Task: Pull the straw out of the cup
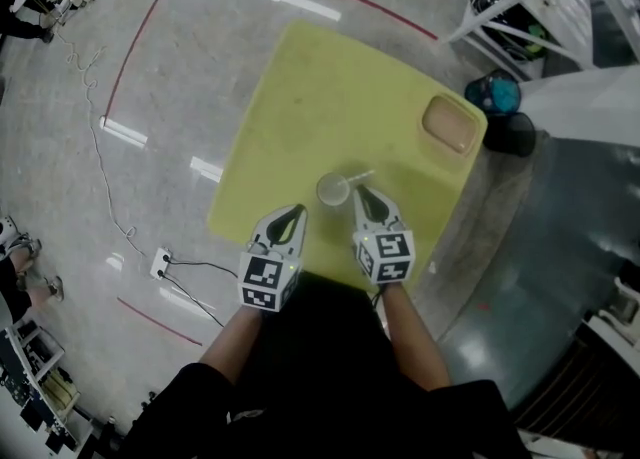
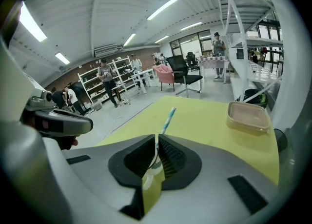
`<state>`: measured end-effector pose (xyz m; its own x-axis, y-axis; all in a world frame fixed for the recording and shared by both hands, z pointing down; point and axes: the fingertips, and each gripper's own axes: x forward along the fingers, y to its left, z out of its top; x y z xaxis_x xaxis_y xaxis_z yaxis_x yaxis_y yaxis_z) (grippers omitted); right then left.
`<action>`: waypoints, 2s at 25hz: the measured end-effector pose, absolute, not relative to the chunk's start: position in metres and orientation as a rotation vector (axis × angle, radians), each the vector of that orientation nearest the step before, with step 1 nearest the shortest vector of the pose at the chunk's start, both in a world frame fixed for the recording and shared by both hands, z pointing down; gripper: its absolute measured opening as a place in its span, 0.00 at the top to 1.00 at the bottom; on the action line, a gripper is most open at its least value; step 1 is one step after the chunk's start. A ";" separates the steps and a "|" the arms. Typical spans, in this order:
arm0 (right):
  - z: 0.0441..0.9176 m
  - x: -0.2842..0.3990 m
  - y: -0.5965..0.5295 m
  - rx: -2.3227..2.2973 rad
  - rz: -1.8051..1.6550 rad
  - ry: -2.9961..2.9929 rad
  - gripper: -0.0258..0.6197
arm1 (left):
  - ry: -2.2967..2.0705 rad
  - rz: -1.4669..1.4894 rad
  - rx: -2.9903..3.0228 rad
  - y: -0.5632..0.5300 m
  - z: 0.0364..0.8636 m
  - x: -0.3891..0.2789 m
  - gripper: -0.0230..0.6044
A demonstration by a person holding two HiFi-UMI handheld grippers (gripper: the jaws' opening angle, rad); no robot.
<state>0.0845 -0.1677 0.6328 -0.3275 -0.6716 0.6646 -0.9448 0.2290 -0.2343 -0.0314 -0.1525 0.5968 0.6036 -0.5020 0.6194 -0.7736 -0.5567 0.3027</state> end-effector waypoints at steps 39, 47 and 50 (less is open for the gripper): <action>0.651 0.078 -0.191 1.562 1.002 -2.077 0.80 | -1.096 0.635 2.208 -0.156 0.598 -0.070 0.89; 0.649 0.074 -0.191 1.559 0.989 -2.078 0.87 | -1.107 0.633 2.202 -0.153 0.597 -0.075 0.89; 0.649 0.074 -0.191 1.556 0.980 -2.083 0.88 | -1.114 0.629 2.203 -0.153 0.596 -0.075 0.89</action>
<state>0.0738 -0.1908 0.6488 -0.3280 -0.6870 0.6484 -0.9375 0.1524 -0.3128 -0.0749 -0.1528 0.5963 0.5391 -0.5530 0.6353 -0.8295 -0.4793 0.2867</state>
